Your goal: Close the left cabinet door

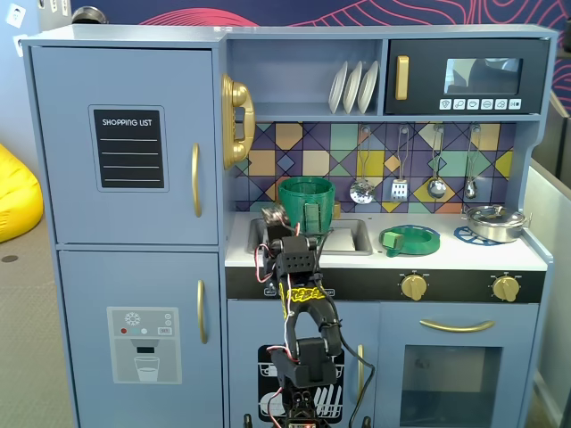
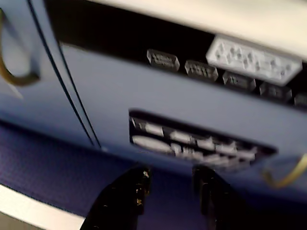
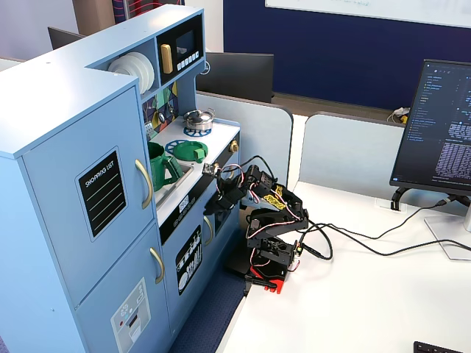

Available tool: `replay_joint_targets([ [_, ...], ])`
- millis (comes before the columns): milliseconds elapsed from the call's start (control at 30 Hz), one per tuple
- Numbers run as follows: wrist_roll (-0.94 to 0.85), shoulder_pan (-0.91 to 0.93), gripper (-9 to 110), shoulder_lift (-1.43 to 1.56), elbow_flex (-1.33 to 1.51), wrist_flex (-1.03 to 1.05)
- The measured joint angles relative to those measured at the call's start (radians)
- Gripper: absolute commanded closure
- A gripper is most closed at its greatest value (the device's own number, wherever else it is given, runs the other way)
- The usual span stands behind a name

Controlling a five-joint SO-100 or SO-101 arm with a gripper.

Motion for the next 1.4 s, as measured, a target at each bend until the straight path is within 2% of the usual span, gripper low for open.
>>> replay_joint_targets([
  [433,0.103,0.129,101,0.067,0.457,-0.094],
  [700,0.152,0.167,101,0.206,0.676,-0.057],
  [1000,0.198,0.183,101,0.337,0.769,0.041],
  [1400,0.245,0.198,101,0.437,0.804,0.064],
])
